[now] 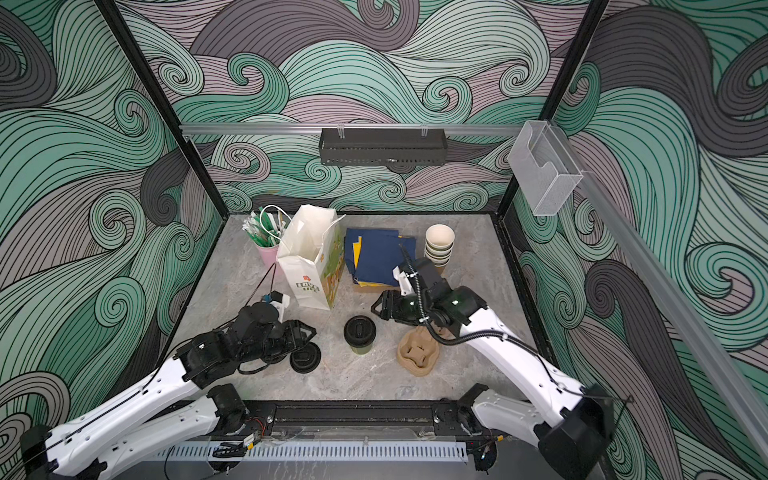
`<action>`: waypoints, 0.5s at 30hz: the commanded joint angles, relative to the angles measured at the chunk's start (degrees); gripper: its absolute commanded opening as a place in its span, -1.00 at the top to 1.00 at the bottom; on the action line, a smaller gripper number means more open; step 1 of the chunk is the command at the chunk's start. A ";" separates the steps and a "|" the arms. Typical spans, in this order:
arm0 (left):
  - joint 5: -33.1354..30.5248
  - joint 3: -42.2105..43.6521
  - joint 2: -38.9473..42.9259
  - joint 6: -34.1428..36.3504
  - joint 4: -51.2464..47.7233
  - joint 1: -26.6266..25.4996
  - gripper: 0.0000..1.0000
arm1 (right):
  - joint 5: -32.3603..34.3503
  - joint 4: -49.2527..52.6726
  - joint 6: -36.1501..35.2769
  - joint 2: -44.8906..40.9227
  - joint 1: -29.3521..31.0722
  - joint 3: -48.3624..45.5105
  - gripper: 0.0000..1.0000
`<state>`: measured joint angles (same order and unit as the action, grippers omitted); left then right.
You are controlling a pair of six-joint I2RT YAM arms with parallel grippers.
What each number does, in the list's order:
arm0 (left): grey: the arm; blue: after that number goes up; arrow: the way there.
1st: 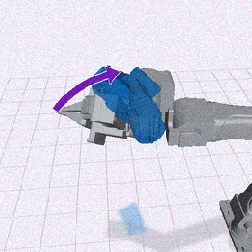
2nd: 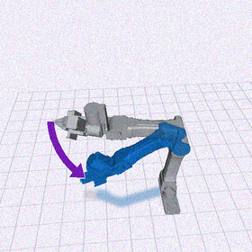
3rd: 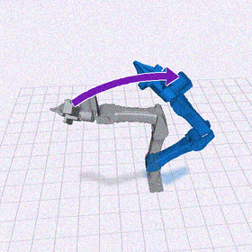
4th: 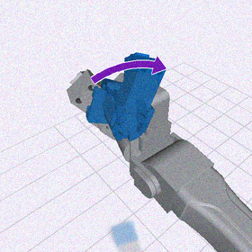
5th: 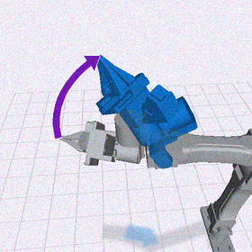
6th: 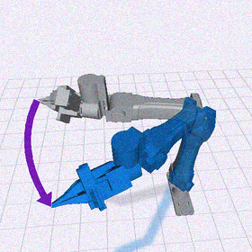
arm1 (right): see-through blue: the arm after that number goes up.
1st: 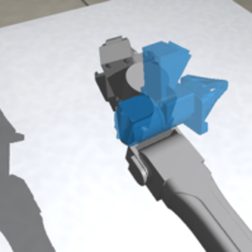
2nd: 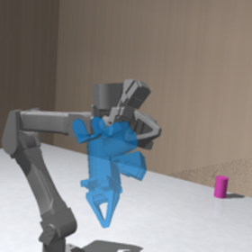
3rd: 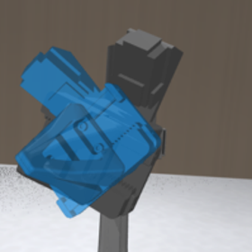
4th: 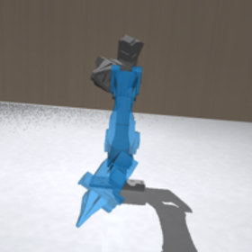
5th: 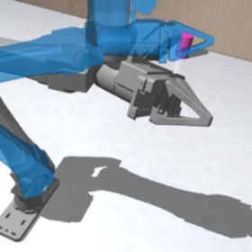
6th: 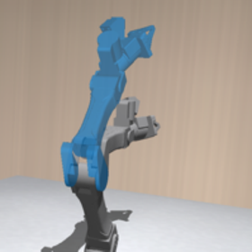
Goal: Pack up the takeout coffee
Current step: 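Release the lidded cup and raise both grippers away from it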
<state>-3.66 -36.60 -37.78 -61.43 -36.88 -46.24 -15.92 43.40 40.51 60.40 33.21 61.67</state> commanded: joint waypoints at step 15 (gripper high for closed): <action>-9.68 -0.27 -1.14 6.25 12.57 0.36 0.04 | 28.77 11.54 -15.41 24.34 -22.94 28.16 -0.32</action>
<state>-14.50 -36.36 -38.76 -56.38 -29.47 -46.17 9.72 53.25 28.38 81.28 12.38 86.39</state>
